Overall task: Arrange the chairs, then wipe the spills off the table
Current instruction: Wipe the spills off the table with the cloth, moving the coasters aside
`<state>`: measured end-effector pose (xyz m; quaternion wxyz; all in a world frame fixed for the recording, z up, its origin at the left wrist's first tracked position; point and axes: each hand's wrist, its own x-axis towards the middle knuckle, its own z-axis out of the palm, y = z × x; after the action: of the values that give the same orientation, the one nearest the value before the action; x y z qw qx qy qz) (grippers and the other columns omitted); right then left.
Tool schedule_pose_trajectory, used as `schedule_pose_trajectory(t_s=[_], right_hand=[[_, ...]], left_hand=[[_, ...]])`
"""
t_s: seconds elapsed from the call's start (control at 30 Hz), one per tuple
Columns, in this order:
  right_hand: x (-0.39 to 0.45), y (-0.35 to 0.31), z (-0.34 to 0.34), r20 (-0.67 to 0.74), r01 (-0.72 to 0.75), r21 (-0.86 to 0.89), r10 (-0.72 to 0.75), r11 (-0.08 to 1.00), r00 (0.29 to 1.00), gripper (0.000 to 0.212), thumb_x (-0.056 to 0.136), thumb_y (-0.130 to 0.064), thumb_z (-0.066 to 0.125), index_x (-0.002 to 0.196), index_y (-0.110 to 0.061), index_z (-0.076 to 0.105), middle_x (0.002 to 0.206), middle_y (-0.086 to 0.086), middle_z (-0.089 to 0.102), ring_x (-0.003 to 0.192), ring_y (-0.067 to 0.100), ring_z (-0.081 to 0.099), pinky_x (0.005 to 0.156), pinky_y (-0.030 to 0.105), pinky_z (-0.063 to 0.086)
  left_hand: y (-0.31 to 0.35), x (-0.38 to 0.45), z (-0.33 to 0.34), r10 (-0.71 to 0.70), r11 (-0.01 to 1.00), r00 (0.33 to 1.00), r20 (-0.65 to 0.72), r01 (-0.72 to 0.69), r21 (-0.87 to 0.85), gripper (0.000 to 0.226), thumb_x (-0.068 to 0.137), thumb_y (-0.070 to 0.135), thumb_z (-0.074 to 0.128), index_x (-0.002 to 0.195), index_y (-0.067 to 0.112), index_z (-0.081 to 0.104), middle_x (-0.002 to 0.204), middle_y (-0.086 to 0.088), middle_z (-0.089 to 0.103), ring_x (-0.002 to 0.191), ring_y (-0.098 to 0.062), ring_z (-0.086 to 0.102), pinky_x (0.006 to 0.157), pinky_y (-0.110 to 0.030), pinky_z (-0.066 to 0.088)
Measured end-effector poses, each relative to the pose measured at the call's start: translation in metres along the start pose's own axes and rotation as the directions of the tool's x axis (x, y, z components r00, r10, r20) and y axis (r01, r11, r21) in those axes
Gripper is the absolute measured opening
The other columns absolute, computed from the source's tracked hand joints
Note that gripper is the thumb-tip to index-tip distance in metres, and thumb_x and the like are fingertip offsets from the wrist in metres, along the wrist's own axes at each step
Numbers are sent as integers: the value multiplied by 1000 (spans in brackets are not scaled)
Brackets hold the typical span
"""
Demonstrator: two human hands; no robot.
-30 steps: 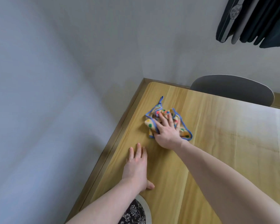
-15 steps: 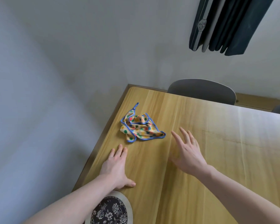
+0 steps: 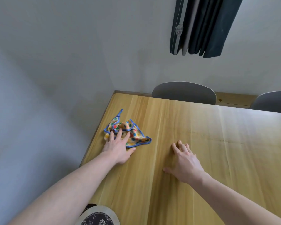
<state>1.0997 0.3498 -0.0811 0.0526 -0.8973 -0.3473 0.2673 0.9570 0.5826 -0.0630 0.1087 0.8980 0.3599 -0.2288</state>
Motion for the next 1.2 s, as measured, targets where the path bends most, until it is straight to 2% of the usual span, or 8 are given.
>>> schedule_pose_trajectory(t_s=[0.13,0.3,0.4,0.57,0.73,0.83,0.97,1.2], right_hand=[[1,4,2,-8,24,-1,-24,1000,1000,116,80,-71,69,165,-24,5,172,0,-4,159,29,-1,125,56,22],[-1,5,1,-6,38,1,-38,999,999,116,82,-69,70,165,-22,4,172,1,-5,159,29,-2,125,56,19],[-1,7,0,-5,49,5,-49,999,999,116,81,-69,70,165,-22,5,172,2,-5,159,29,-2,125,56,18],[-1,17,-2,-25,103,7,-103,995,994,115,78,-73,70,164,-24,13,172,0,2,159,27,6,124,50,27],[-4,47,-28,-72,179,116,-172,977,983,86,82,-62,72,154,-26,43,163,-7,35,145,16,42,116,33,39],[-23,88,-34,-172,216,143,-191,966,966,64,90,-43,69,149,-32,49,159,-14,40,140,12,47,111,29,42],[-52,162,-37,-269,183,94,-152,979,951,63,93,-41,69,151,-37,45,164,-15,30,151,11,29,119,31,32],[-106,305,-48,-323,-40,82,65,996,944,74,96,-47,62,160,-37,27,172,-9,6,159,17,-4,127,41,17]], left_hand=[[-7,31,-4,-80,996,997,-20,78,-50,70,99,65,31,160,41,6,170,4,-6,154,-38,4,122,-50,22],[-12,59,-18,-165,986,986,-15,165,-20,67,101,60,28,160,39,5,170,4,-2,151,-41,16,119,-51,27],[-5,64,-18,-201,979,980,-3,201,13,68,101,59,25,161,38,2,170,4,-3,150,-43,17,119,-50,28],[12,61,-17,-206,978,978,36,205,31,69,100,60,24,161,38,1,170,5,-4,150,-47,16,122,-53,20],[57,45,-10,-150,988,986,77,148,31,64,99,55,31,158,41,13,170,6,-3,151,-48,8,121,-58,21],[94,36,-4,-117,993,990,83,113,43,62,99,55,33,158,42,16,169,7,-3,151,-46,7,120,-57,24],[153,23,2,-59,998,994,97,56,35,63,100,54,33,159,43,13,169,8,-6,153,-45,0,120,-57,22],[272,6,19,53,997,992,112,-59,52,65,101,56,31,159,44,5,169,7,-12,153,-44,-8,122,-60,17]])
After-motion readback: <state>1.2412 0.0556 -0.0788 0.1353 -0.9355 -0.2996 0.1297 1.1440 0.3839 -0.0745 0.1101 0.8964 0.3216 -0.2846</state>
